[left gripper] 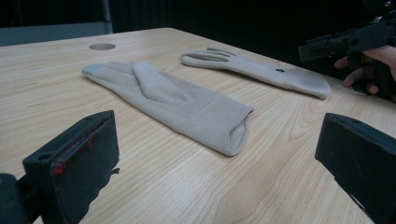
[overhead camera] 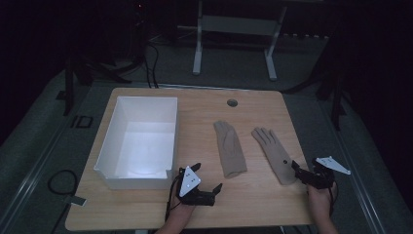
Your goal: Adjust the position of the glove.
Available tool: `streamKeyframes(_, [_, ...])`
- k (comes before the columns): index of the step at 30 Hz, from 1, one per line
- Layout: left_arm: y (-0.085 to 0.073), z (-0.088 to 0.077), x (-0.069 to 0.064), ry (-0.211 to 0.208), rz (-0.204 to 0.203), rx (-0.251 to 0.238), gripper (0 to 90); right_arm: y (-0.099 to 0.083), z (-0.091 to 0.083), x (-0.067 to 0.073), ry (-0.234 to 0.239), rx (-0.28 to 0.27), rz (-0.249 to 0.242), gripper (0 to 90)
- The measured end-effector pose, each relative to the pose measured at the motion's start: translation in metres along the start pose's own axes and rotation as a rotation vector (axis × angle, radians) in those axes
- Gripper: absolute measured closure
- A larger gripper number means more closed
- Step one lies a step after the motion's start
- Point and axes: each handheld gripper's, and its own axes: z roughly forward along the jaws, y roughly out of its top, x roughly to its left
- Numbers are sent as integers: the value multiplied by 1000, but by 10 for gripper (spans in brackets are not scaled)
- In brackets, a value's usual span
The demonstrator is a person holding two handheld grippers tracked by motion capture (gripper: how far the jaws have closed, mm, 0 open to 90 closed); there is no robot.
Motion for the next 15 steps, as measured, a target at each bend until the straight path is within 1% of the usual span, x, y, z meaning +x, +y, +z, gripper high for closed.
streamKeyframes(4, [0,0,0,2,2,-1,1,0,0,0,1,4,0,130])
streamKeyframes(8, [0,0,-1,0,4,1,1,0,1,1,-22,14,-5,116])
streamKeyframes(12, [0,0,-1,2,0,0,1,1,1,1,-16,23,-11,113])
streamKeyframes(13, [0,0,-1,2,1,1,1,1,1,2,-25,24,-16,114])
streamKeyframes(14, [0,0,-1,2,2,1,1,2,1,2,-32,32,-15,139])
streamKeyframes(15, [0,0,-1,3,4,1,1,3,2,0,2,58,2,132])
